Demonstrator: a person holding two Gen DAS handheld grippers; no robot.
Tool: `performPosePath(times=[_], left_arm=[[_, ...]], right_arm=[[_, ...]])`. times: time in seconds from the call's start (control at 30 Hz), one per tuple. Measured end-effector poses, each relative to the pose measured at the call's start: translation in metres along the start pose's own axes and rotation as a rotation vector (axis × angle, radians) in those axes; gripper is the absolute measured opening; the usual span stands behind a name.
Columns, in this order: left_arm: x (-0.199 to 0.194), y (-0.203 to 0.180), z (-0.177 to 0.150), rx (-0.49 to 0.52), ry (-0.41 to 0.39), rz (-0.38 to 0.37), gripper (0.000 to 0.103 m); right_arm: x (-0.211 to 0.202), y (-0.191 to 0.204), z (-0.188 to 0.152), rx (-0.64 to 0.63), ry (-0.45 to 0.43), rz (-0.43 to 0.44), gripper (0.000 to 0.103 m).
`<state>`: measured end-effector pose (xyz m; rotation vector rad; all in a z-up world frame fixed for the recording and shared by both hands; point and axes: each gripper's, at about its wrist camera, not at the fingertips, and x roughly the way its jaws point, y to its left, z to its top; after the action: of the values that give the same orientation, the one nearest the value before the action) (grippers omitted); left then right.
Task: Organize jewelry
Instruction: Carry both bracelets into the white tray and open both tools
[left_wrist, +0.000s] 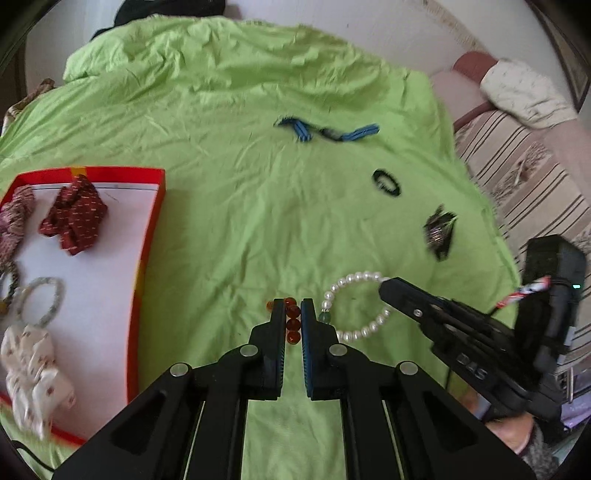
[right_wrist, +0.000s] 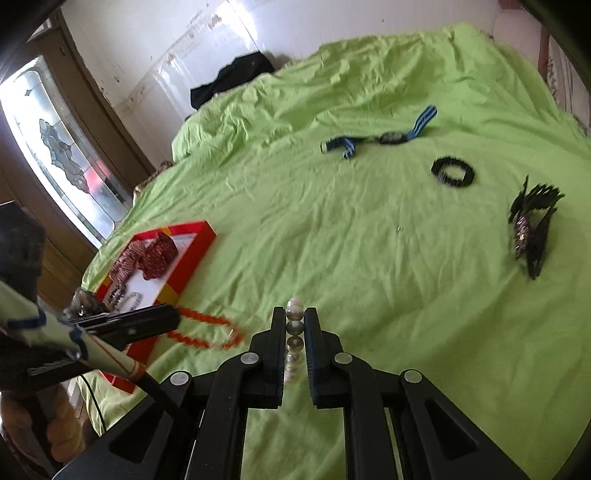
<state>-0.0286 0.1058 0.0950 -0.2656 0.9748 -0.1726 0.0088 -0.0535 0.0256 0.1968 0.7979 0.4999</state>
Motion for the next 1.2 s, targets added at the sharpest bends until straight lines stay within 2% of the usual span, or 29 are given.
performPosePath(times=[0.23, 0.53, 0.83, 1.03, 1.2], left_arm=[[-0.061, -0.009, -0.019, 0.013, -0.086, 0.015, 0.007], [-0.124, 0.001, -0.046, -0.002, -0.154, 0.032, 0.007], [-0.186, 0.021, -0.068, -0.041, -0.222, 0.055, 0.007], [-0.211, 0.04, -0.063, -0.03, -0.245, 0.092, 0.007], [-0.203, 0.073, -0.042, -0.061, -0.238, 0.115, 0.007]], right_arm=[[-0.031, 0.014, -0.005, -0.016, -0.065, -0.032, 0.01], [-0.066, 0.024, -0.043, 0.065, -0.051, -0.019, 0.01], [-0.102, 0.063, -0.056, -0.002, -0.069, -0.013, 0.01], [-0.115, 0.096, -0.047, -0.089, -0.083, -0.024, 0.01], [-0.108, 0.12, -0.031, -0.14, -0.072, -0.028, 0.01]])
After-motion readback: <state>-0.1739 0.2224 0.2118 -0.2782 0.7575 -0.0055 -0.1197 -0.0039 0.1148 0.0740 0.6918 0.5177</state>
